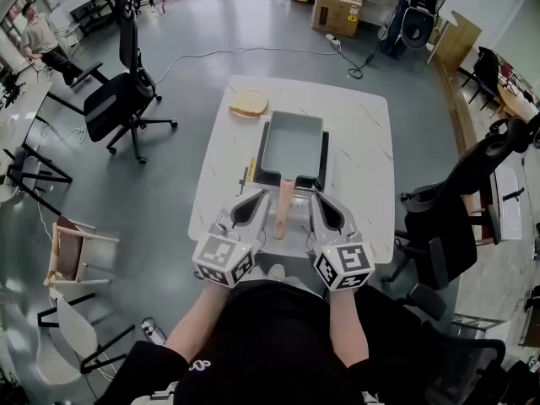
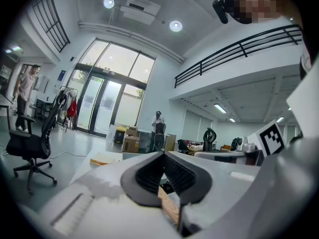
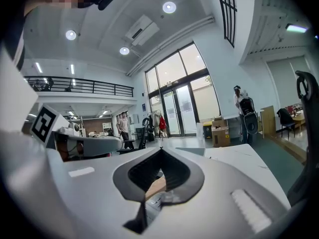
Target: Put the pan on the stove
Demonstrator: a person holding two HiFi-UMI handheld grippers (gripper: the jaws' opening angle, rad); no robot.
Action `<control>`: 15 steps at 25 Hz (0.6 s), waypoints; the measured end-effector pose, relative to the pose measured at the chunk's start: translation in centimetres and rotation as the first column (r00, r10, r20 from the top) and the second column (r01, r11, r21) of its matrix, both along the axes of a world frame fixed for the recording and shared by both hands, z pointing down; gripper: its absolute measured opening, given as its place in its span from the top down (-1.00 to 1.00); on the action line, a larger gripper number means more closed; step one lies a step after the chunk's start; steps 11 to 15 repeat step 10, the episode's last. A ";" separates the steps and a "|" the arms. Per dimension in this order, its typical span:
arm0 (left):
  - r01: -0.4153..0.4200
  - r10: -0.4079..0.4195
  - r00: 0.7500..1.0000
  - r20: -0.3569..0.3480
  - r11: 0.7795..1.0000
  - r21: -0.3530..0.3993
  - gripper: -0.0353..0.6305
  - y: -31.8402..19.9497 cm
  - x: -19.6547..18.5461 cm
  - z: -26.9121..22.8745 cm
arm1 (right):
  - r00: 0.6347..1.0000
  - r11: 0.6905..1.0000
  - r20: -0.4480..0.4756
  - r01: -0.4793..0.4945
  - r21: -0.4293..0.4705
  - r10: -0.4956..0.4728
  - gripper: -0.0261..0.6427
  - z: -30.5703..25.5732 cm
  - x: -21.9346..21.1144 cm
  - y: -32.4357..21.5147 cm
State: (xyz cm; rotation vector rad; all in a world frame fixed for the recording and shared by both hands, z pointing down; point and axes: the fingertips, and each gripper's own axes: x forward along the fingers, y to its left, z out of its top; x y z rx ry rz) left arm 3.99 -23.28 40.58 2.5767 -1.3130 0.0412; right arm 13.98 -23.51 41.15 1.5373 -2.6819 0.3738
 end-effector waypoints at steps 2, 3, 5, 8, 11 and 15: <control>-0.001 0.001 1.000 0.000 1.000 0.000 0.89 0.0 0.0 0.0 | 1.000 1.000 -0.003 0.000 0.001 0.000 0.96 0.0 0.0 0.0; -0.002 0.002 1.000 0.000 1.000 -0.001 0.89 0.0 0.0 0.0 | 1.000 1.000 -0.006 0.000 0.001 0.000 0.96 0.0 0.0 0.0; -0.003 0.003 1.000 -0.001 1.000 -0.002 0.89 0.0 0.1 0.1 | 1.000 1.000 -0.010 0.000 0.002 0.000 0.96 0.1 0.0 0.0; -0.005 0.005 1.000 -0.002 1.000 -0.004 0.89 0.1 0.1 0.2 | 1.000 1.000 -0.014 0.000 0.005 0.000 0.96 0.1 0.0 0.1; -0.005 0.005 1.000 -0.003 1.000 -0.005 0.89 0.1 0.2 0.3 | 1.000 1.000 -0.017 0.001 0.006 -0.001 0.96 0.1 0.0 0.1; -0.005 0.005 1.000 -0.003 1.000 -0.005 0.89 0.1 0.2 0.3 | 1.000 1.000 -0.017 0.001 0.006 -0.001 0.96 0.1 0.0 0.1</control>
